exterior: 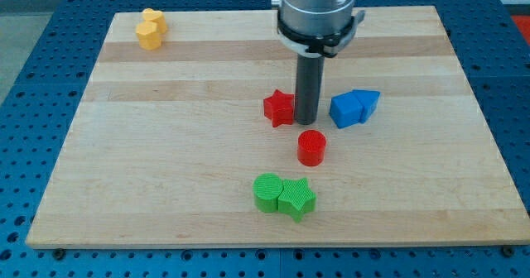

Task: Slide the blue triangle to the blue cube

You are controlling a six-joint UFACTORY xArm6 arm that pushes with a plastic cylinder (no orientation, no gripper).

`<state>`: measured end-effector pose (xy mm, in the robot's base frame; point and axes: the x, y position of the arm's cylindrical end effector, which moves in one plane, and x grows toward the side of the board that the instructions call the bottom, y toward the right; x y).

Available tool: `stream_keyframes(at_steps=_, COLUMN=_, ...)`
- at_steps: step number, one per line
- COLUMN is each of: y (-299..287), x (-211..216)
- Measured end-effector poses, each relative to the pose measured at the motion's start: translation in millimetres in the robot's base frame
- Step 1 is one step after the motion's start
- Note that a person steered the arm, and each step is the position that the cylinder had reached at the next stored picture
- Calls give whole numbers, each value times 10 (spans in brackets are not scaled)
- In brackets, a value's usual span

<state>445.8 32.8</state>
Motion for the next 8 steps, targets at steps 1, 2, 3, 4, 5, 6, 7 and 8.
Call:
stream_keyframes(at_steps=1, y=-167, x=-1)
stream_keyframes(at_steps=2, y=-288, x=5)
stream_keyframes(at_steps=3, y=-392, x=43)
stream_keyframes(at_steps=4, y=-491, x=32)
stream_keyframes(at_steps=5, y=-578, x=-88)
stream_keyframes(at_steps=6, y=-611, x=-233)
stream_keyframes(at_steps=7, y=-611, x=2)
stream_keyframes(at_steps=8, y=-611, x=389)
